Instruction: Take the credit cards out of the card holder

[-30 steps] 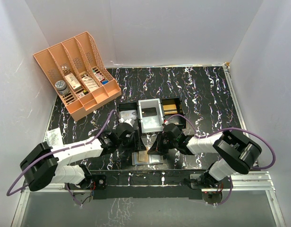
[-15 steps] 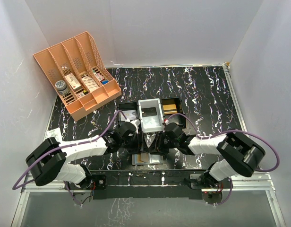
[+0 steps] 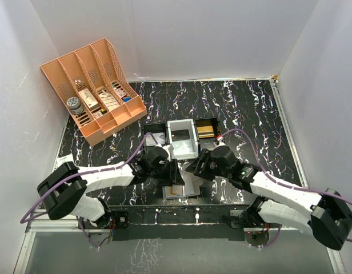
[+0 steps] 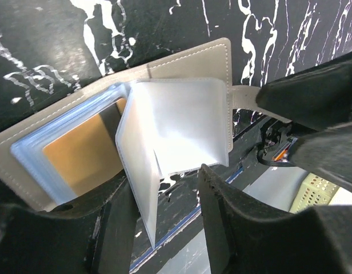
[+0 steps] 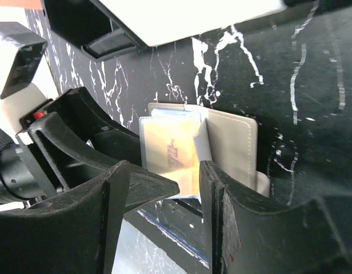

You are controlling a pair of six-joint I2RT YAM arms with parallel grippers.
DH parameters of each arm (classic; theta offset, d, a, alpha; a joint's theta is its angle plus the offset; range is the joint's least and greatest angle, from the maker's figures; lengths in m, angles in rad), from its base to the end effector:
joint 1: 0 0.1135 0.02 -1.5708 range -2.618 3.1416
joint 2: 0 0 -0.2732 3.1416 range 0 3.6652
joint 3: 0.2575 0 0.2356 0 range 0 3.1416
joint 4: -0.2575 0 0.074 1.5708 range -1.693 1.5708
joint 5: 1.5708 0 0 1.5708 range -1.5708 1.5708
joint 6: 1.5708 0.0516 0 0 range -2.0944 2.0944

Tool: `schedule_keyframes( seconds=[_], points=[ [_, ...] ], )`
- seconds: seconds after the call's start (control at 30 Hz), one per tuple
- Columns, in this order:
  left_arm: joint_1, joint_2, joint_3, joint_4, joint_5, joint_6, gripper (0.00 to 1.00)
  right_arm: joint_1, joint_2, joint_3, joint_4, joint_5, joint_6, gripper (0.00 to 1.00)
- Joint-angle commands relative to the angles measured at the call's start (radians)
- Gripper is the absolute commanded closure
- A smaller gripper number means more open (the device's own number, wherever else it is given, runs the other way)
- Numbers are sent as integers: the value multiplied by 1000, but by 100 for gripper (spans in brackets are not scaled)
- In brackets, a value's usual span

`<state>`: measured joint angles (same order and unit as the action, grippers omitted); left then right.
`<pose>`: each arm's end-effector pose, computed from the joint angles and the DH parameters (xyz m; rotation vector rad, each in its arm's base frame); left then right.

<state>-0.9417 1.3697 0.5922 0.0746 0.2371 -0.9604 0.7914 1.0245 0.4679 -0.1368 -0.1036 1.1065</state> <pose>0.1459 -0.2211 0.1839 0.1183 2.5822 -1.1522 0.1365 0.1457 0.1974 0.3342 2.4935 1.0351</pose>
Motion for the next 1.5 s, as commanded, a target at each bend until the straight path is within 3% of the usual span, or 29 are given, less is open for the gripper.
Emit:
schedule_keyframes(
  seconds=[0.0,0.13,0.3,0.57,0.77,1.07,1.27,1.47],
  points=[
    [-32,70,91,33,35,15,56,-1,-118,20,-158,161,28,49],
    [-90,169,158,40,44,31,55,-6,-203,35,-219,223,-25,47],
    [-121,100,107,83,-33,30,50,-13,-232,56,-234,204,-73,44],
    [-121,-158,-50,-14,-214,-4,50,-12,-217,54,-144,36,-97,54],
    [-121,-235,-73,-55,-254,18,50,-13,-188,-3,-16,-97,-84,64],
    [-121,-188,-17,-97,-285,64,44,-13,3,-49,30,-204,-140,74],
    [-121,-120,10,-14,-204,117,41,-17,49,-110,-69,7,-177,74],
    [-122,5,104,24,-113,190,43,-21,62,-198,-75,16,-161,77]
  ],
)
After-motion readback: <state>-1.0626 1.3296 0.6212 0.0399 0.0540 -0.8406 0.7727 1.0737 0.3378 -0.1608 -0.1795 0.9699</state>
